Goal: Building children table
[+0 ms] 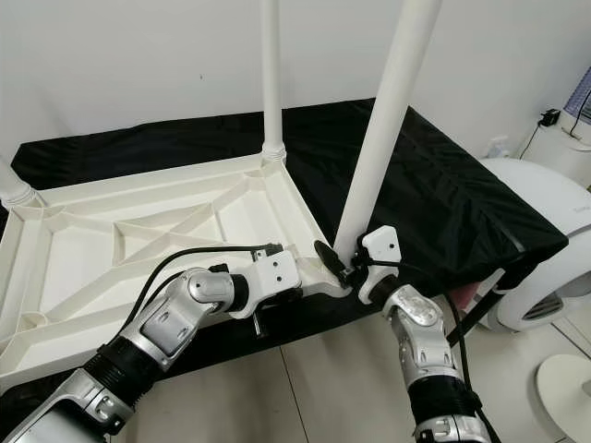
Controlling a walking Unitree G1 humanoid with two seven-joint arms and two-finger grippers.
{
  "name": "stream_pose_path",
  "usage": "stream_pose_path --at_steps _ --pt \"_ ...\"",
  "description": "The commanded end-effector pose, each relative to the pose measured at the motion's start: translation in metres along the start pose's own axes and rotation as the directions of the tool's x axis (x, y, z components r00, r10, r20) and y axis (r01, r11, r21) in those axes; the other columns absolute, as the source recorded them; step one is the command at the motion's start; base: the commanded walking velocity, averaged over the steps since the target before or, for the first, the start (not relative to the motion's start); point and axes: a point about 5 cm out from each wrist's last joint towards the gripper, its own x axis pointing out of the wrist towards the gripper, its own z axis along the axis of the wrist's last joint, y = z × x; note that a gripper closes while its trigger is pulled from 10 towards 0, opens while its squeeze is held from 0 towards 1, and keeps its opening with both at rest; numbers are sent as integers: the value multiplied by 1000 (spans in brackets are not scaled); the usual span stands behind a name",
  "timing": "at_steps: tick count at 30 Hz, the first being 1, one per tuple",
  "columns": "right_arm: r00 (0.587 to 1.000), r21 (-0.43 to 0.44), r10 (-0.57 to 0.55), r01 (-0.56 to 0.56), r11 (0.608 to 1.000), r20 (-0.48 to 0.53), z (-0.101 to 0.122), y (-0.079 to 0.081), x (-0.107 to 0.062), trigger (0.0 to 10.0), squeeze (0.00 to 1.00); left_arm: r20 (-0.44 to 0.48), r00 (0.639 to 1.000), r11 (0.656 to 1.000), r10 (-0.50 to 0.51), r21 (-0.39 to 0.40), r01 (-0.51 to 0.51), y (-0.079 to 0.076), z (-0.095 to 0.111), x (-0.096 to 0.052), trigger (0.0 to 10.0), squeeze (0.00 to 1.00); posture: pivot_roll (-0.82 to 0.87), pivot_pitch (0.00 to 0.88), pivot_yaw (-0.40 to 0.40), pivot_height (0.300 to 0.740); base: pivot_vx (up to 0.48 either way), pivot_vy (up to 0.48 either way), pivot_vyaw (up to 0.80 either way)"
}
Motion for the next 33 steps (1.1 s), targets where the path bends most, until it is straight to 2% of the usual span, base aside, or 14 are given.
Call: stream_pose_path --at_steps 1,4,11,14,15,19,22,26,27,28,29,30,33 --pt "999 35 -38 39 999 -34 -8 6 0 10000 0 -21 999 999 -44 -7 43 -9 -4 5 10000 0 -101 59 28 740 0 0 0" --pt "990 57 -131 133 989 -42 -10 12 2 10000 0 -20 999 999 -45 -8 45 -10 -4 6 10000 0 -100 59 31 740 0 0 0" --pt "974 83 -222 225 971 -40 -9 21 7 10000 0 -22 999 999 -47 -7 47 -11 -5 5 10000 0 -100 57 29 740 0 0 0" --pt "946 101 -319 323 941 -54 -8 27 11 10000 0 -22 999 999 -46 -6 46 -11 -5 5 10000 0 -92 49 23 740 0 0 0" --pt "946 101 -319 323 941 -54 -8 27 11 10000 0 -22 999 999 -46 -6 46 -11 -5 5 10000 0 -92 49 23 740 0 0 0" --pt "896 95 -439 444 891 -70 -6 34 15 10000 0 -25 999 999 -45 -5 45 -11 -6 5 10000 0 -86 42 22 740 0 0 0" --pt "875 91 -479 484 871 -72 -4 39 17 10000 0 -26 999 999 -45 -4 45 -11 -6 4 10000 0 -83 39 22 740 0 0 0" --pt "869 91 -489 494 865 -77 -3 45 19 10000 0 -26 999 999 -45 -4 45 -12 -6 4 10000 0 -79 36 19 740 0 0 0" --pt "871 100 -484 491 865 -85 -3 50 20 10000 86 -28 999 999 -45 -2 45 -12 -6 4 10000 0 -79 36 19 740 0 0 0" --pt "872 103 -483 490 866 -85 -3 51 21 10000 569 -28 999 999 -45 -2 45 -12 -6 4 10000 0 -79 35 19 740 0 0 0" --pt "872 103 -483 490 866 -85 -3 51 21 10000 569 -28 999 999 -45 -2 45 -12 -6 4 10000 0 -79 35 19 740 0 0 0" --pt "876 122 -473 481 868 -91 -4 52 21 10000 1000 -28 999 999 -46 -2 46 -12 -6 4 10000 0 -79 34 18 740 0 0 0" --pt "874 120 -477 485 866 -91 -4 51 21 10000 1000 -28 999 999 -46 -2 46 -12 -6 4 10000 0 -79 33 17 740 0 0 0"
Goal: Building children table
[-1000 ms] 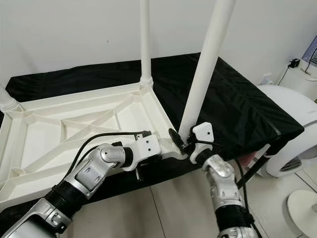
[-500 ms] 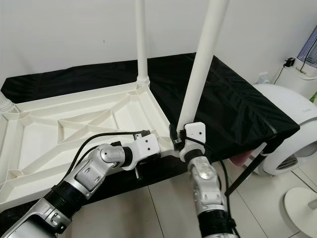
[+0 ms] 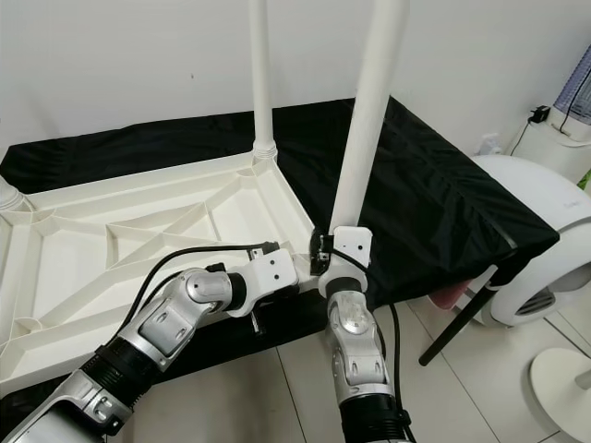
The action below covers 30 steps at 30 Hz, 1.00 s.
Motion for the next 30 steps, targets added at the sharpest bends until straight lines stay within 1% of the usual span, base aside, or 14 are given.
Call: stream_pose_path --at_steps 1,11,12,14,15,16,18,19,20,21,23,28,29,30 --pt "999 10 -3 3 1000 -32 -6 0 -3 10000 1000 -24 999 999 -47 -3 46 -11 -5 4 10000 0 -79 31 16 740 0 0 0" --pt "999 -12 10 -10 1000 -37 -7 -13 -3 10000 1000 -22 999 999 -47 -4 47 -12 -5 5 10000 0 -81 32 13 740 0 0 0" --pt "998 -11 35 -36 999 -44 -8 -16 -4 10000 875 -21 999 999 -47 -6 47 -12 -5 5 10000 0 -81 34 11 740 0 0 0" --pt "997 -10 53 -54 999 -49 -8 -17 -4 10000 875 -21 999 999 -47 -6 47 -12 -5 5 10000 0 -81 34 11 740 0 0 0" --pt "993 3 105 -105 994 -57 -9 -18 -4 10000 0 -20 999 999 -46 -7 46 -12 -5 5 10000 0 -84 37 14 740 0 0 0" --pt "993 3 105 -105 994 -57 -9 -18 -4 10000 0 -20 999 999 -46 -7 46 -12 -5 5 10000 0 -84 37 14 740 0 0 0" --pt "976 20 205 -204 979 -75 -11 -20 -4 10000 0 -21 999 999 -47 -7 47 -12 -5 5 10000 0 -85 39 15 740 0 0 0" --pt "964 10 254 -254 967 -75 -10 -24 -4 10000 0 -21 999 999 -48 -7 47 -12 -5 5 10000 0 -85 40 18 740 0 0 0" --pt "964 10 254 -254 967 -75 -10 -24 -4 10000 0 -21 999 999 -48 -7 47 -12 -5 5 10000 0 -85 40 18 740 0 0 0" --pt "947 -17 314 -316 949 -74 -9 -31 -3 10000 0 -21 999 999 -48 -7 47 -11 -5 5 10000 0 -85 42 20 740 0 0 0" --pt "940 -24 332 -335 942 -76 -8 -33 -2 10000 0 -21 999 999 -48 -7 47 -11 -5 5 10000 0 -85 42 20 740 0 0 0" --pt "857 -81 503 -512 855 -109 -4 -48 -1 10000 0 -24 999 999 -45 -5 45 -9 -5 4 10000 0 -86 47 26 740 0 0 0" --pt "857 -81 503 -512 855 -109 -4 -48 -1 10000 0 -24 999 999 -45 -5 45 -9 -5 4 10000 0 -86 47 26 740 0 0 0" --pt "846 -94 521 -531 842 -109 -2 -51 -1 10000 0 -24 999 999 -45 -6 44 -9 -5 4 10000 0 -86 49 29 740 0 0 0"
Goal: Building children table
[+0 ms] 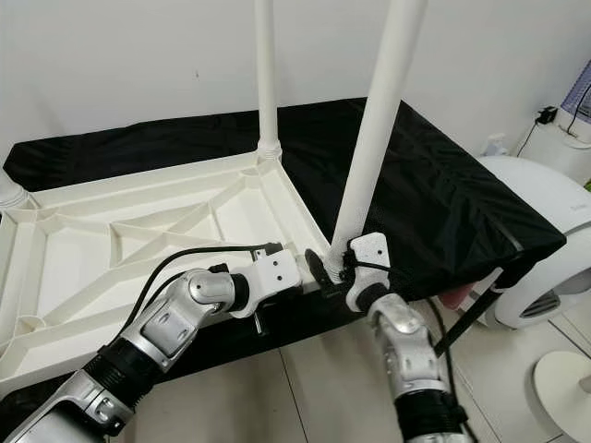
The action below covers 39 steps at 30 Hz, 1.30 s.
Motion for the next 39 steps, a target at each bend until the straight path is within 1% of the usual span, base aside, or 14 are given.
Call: stream_pose_path --at_steps 1,6,8,11,13,18,19,20,21,22,24,25,38,39 --pt "999 -1 42 -42 999 1 -1 2 1 10000 0 -29 999 999 -44 -6 44 -8 -6 3 10000 0 -86 49 29 740 0 0 0" --pt "987 -40 161 -161 986 -1 8 -13 -3 10000 0 -29 999 999 -44 -6 44 -7 -6 3 10000 0 -88 55 33 740 0 0 0" --pt "982 -50 186 -187 981 -10 9 -15 -4 10000 0 -29 999 999 -44 -6 44 -7 -6 3 10000 0 -88 55 33 740 0 0 0" --pt "970 -98 240 -242 965 -27 13 -22 -4 10000 0 -29 999 999 -45 -5 45 -7 -6 3 10000 0 -87 55 35 740 0 0 0" --pt "970 -98 240 -242 965 -27 13 -22 -4 10000 0 -29 999 999 -45 -5 45 -7 -6 3 10000 0 -87 55 35 740 0 0 0" --pt "963 -131 268 -271 954 -41 17 -28 -3 10000 0 -30 999 999 -45 -5 45 -6 -6 3 10000 0 -87 54 36 740 0 0 0" --pt "957 -136 286 -290 947 -49 18 -29 -2 9451 0 -30 999 999 -44 -4 44 -6 -5 3 10000 0 -86 54 35 740 0 0 0" --pt "957 -136 286 -290 947 -49 18 -29 -2 9451 0 -30 999 999 -44 -4 44 -6 -5 3 10000 0 -86 54 35 740 0 0 0" --pt "952 -138 299 -304 943 -56 17 -29 -2 7843 0 -30 999 999 -44 -4 43 -6 -5 2 10000 0 -85 53 35 740 0 0 0" --pt "949 -140 309 -315 939 -62 16 -28 -2 3961 0 -30 999 999 -43 -3 43 -6 -5 2 10000 0 -84 53 36 740 0 0 0" --pt "947 -141 315 -321 936 -65 15 -28 -2 3961 0 -30 999 999 -43 -3 43 -5 -5 2 10000 0 -84 53 36 740 0 0 0" --pt "944 -140 322 -328 934 -67 14 -27 -2 0 0 -31 999 999 -43 -2 43 -5 -6 2 10000 0 -84 52 40 740 0 0 0" --pt "941 -135 331 -337 932 -66 10 -26 -2 0 0 -33 998 999 -46 5 47 -4 -6 2 10000 0 -82 54 45 740 0 0 0" --pt "945 -137 321 -327 935 -65 9 -26 -2 10000 0 -32 998 999 -47 4 47 -4 -5 2 10000 0 -84 57 42 740 0 0 0"
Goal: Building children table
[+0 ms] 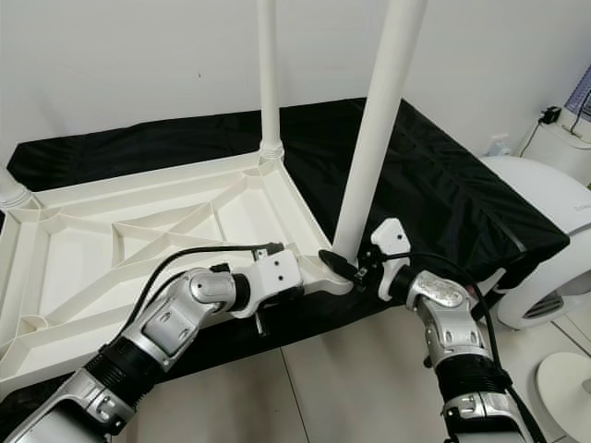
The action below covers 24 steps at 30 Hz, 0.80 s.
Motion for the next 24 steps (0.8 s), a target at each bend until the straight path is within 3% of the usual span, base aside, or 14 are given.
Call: stream_pose_path --at_steps 1,10,24 --pt "1000 -14 9 -9 1000 -11 -3 3 1 10000 0 -26 998 999 -49 2 49 -6 -5 2 10000 0 -84 57 42 740 0 0 0" --pt "998 18 -61 61 998 15 -3 5 4 10000 0 -26 998 999 -51 0 51 -8 -5 3 10000 0 -85 56 40 740 0 0 0" --pt "967 112 -241 231 967 86 -3 27 16 10000 0 -21 999 999 -48 0 48 -9 -4 4 10000 0 -88 38 31 740 0 0 0"
